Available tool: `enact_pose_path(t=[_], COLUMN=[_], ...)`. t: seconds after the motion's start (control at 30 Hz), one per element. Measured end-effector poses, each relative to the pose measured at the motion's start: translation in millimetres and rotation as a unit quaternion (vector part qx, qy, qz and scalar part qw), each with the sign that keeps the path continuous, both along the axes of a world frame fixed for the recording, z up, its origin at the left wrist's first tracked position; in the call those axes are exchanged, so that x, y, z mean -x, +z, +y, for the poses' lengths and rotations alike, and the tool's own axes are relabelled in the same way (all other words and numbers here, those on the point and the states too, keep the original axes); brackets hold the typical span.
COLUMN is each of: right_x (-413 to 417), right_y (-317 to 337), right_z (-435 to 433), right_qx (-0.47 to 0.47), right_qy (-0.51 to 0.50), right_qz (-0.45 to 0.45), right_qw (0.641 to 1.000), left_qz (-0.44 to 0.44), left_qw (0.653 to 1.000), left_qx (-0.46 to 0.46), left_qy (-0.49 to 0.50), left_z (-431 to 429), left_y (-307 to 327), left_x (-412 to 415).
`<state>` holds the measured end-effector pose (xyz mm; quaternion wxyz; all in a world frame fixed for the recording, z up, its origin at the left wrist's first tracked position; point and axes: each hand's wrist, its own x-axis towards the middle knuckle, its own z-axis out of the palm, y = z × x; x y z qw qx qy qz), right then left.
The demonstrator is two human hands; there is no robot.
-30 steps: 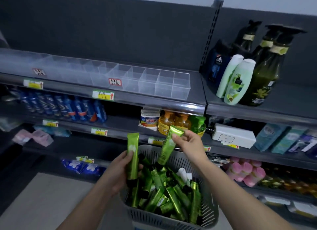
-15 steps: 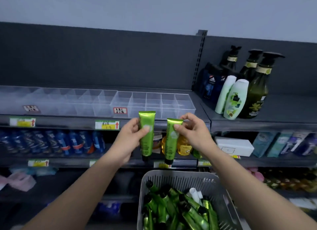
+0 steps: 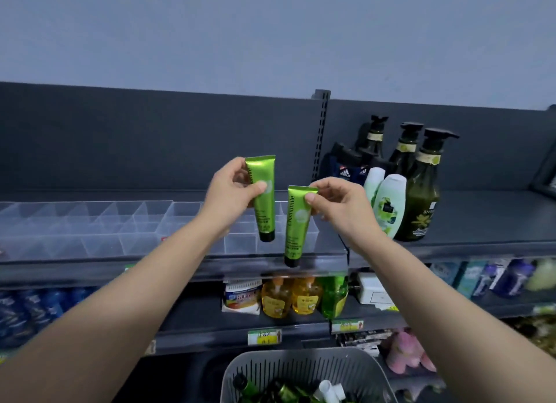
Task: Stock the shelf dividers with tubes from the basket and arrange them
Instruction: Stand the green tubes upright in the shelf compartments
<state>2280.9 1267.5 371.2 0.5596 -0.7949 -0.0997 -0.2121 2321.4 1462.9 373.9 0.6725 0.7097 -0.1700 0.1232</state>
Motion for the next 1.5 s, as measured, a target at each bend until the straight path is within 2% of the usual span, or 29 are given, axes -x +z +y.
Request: enact_pose_path(t=[0.27,0.8,1.3,1.5], right_x=[-35,-71,-100,-107], right_y=[15,21,21,19], right_z=[-21,-34,-29,-28], right_qx=[-0.007,-0.041,-0.06,-0.032], right_qy=[-0.038,-0.088,-0.059,-0.06], right_qz=[-0.019,-0.012,-0.015,-0.02], right_qw=[0.999,0.995,0.996,0.997], left_qz=[-0.031,-0.014,0.018,0.027], left_qw=[0.996,0.99,0.986,0.987], left_qx=[-0.06,-0.137,-0.165,-0.158], left_qy=[0.054,0.011,0.0,-0.019], left_z=[-33,-72,-69,-64], left_y=[25,-9,-41,-40], left_x=[-57,-142,-164,-163])
